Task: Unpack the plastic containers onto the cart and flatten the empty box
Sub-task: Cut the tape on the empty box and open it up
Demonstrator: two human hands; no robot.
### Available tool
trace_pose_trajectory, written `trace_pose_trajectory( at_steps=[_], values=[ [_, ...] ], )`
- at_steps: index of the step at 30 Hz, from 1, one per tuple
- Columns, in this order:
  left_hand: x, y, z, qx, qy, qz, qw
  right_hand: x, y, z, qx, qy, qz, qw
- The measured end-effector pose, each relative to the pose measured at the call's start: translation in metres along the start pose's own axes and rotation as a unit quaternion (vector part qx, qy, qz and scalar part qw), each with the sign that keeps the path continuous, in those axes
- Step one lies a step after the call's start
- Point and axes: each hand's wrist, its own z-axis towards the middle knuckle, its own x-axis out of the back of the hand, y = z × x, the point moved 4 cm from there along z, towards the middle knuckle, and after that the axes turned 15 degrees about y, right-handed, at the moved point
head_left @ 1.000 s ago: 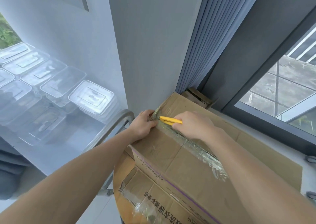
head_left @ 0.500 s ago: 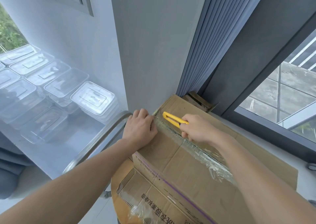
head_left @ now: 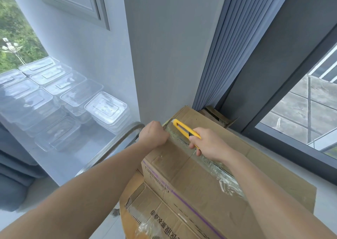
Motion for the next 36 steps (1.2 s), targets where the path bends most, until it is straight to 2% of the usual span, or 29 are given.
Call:
trace_pose_trajectory(
  at_steps=[5,10,14,18,23,29,36],
  values=[
    [0.000,-0.009,0.012,0.068,-0.010,-0.076,0.995,0.002,0.007,0.001,-0.011,0.018,0.006,1.000],
    [0.002,-0.011,0.022,0.124,-0.059,-0.138,0.981,0.006,0.009,0.003,-0.020,0.020,0.016,0.999],
    [0.008,-0.004,0.027,0.091,-0.102,-0.134,0.982,0.008,0.007,0.006,-0.025,0.031,0.028,0.999],
    [0.011,0.000,0.030,0.065,-0.101,-0.136,0.983,0.003,0.007,0.009,-0.038,0.027,0.039,0.998],
    [0.010,0.001,0.028,0.021,-0.087,-0.088,0.992,-0.008,0.013,0.009,-0.058,0.012,0.057,0.997],
    [0.011,0.004,0.030,0.018,-0.137,-0.085,0.987,-0.009,0.014,0.007,-0.036,-0.001,0.045,0.998],
    [0.004,-0.008,0.031,0.070,-0.142,-0.165,0.974,-0.001,0.011,0.008,0.013,0.031,0.008,0.999]
  ],
)
